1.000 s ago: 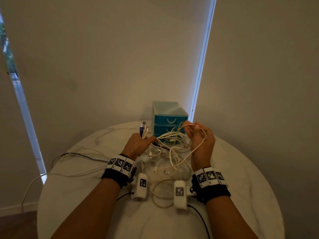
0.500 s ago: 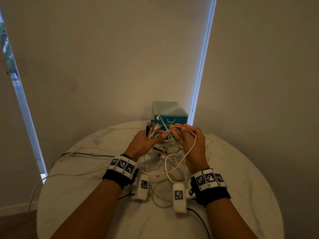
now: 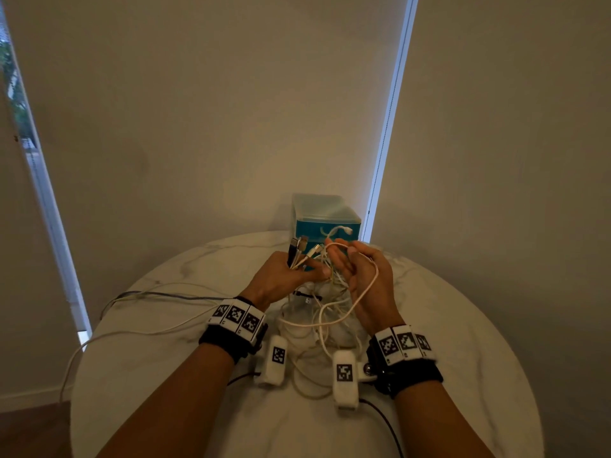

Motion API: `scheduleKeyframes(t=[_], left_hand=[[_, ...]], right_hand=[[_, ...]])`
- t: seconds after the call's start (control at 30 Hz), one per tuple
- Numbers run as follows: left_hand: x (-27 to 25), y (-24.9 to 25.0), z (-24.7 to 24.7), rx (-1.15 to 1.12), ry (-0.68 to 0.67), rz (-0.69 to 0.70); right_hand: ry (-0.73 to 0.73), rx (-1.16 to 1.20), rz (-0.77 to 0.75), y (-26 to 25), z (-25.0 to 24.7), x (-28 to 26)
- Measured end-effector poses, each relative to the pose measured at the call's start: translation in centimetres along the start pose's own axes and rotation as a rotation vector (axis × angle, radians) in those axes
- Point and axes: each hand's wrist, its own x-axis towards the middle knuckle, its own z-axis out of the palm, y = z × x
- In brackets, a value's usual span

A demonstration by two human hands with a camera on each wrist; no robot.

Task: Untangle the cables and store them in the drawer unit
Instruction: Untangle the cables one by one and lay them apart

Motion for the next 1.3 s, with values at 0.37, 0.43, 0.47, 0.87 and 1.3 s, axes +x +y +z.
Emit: scheduleKeyframes(t=[0.37, 0.43, 0.47, 0.87, 1.3], left_hand=[[0.8, -0.8, -0.2, 0.009, 0.202, -0.001], [1.0, -0.9, -0.3, 0.006, 0.285, -0.010], [1.1, -1.0, -0.4, 0.010, 0.328, -0.018], [1.2, -1.3, -1.3, -0.159, 0.634, -0.096], [0.4, -0.2, -0.8, -0.124, 0.353, 0.079]], right_hand=[[-0.148, -0.867, 0.004, 1.7, -2.3, 0.3], [-0.149, -0.796, -0.066, 1.4, -2.0, 0.1], [-0.131, -0.762, -0.095, 1.3, -1.9, 0.1], [0.040, -0.735, 0.160, 1.4, -3.4, 1.0], [-0.047, -0.760, -0.173, 1.1, 0.3, -0.7]])
